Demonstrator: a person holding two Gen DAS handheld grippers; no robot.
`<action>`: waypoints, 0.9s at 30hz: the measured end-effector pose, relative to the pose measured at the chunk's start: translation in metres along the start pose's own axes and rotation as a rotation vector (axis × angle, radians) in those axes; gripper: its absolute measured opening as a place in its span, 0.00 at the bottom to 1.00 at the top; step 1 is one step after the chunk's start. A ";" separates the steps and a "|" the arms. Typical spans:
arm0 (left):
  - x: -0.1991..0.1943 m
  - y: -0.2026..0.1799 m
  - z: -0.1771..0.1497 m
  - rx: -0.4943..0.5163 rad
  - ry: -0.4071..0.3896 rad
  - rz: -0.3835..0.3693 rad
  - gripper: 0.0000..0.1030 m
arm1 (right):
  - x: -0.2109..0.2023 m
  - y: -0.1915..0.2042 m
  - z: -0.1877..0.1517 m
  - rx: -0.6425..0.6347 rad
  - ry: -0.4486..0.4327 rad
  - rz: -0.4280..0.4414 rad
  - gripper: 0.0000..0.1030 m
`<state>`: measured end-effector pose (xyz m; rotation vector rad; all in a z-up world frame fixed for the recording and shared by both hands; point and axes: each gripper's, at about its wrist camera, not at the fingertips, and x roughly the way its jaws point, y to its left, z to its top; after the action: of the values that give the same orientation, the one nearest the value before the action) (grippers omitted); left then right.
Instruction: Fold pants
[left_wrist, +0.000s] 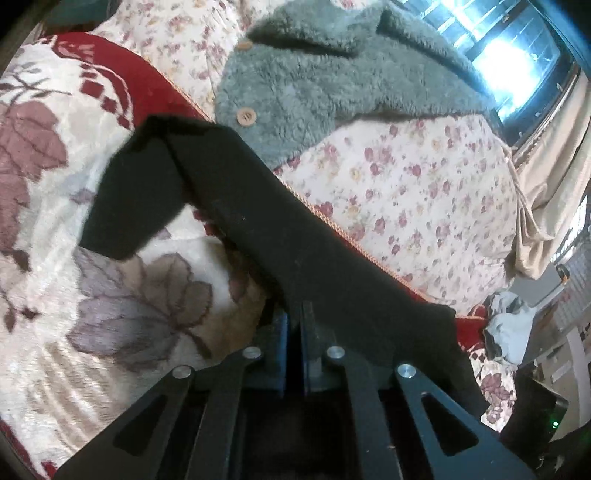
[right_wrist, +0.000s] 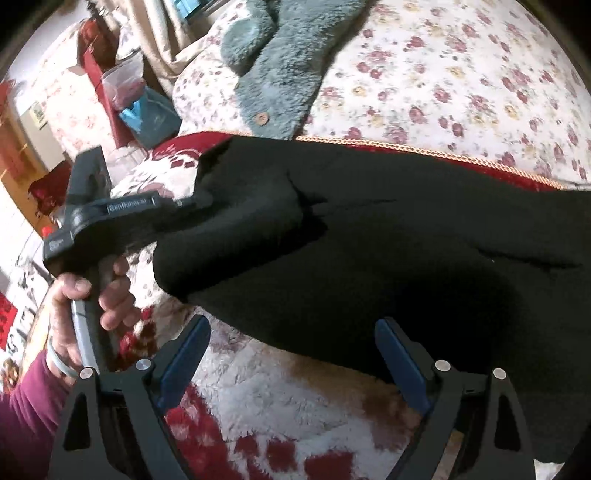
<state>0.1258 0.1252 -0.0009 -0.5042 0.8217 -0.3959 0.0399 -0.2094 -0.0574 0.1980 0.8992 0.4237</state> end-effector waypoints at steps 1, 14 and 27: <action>-0.005 0.002 0.001 0.005 -0.010 0.009 0.05 | 0.001 -0.001 0.002 0.001 0.001 0.006 0.91; -0.073 0.037 0.011 0.036 -0.148 0.179 0.05 | 0.111 0.046 0.131 -0.146 0.149 0.405 0.91; -0.121 0.061 0.003 0.152 -0.349 0.500 0.05 | 0.207 0.150 0.168 -0.281 0.281 0.529 0.35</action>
<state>0.0610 0.2385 0.0376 -0.2033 0.5469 0.0918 0.2448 0.0172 -0.0514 0.1168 1.0476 1.0834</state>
